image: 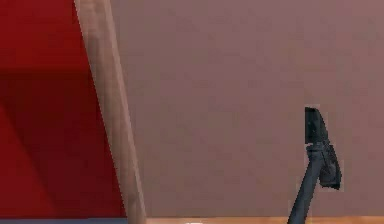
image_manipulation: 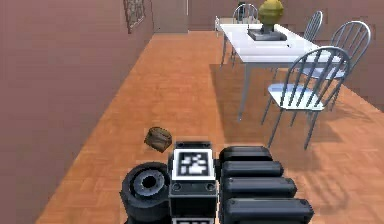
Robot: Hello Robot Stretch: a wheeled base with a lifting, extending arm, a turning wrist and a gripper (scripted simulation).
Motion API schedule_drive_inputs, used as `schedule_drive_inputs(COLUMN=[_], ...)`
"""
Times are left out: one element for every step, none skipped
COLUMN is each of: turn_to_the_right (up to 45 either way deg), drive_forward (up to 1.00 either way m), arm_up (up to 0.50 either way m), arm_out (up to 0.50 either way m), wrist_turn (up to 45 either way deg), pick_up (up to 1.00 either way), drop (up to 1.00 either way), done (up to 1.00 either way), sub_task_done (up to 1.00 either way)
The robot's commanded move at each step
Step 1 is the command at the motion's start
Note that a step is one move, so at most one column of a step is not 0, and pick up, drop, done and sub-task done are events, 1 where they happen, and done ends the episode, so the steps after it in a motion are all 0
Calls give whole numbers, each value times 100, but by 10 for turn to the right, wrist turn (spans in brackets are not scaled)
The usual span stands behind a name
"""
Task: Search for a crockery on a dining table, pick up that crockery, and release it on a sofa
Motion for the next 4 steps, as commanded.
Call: schedule_drive_inputs(turn_to_the_right=[450, -270, 0, -450], drive_forward=[0, 0, 5, 0], arm_up=[0, 0, 0, 0], arm_out=[0, 0, 0, 0], wrist_turn=[0, 0, 0, 0], pick_up=[0, 0, 0, 0], drop=[0, 0, 0, 0], done=[0, 0, 0, 0], sub_task_done=[0, 0, 0, 0])
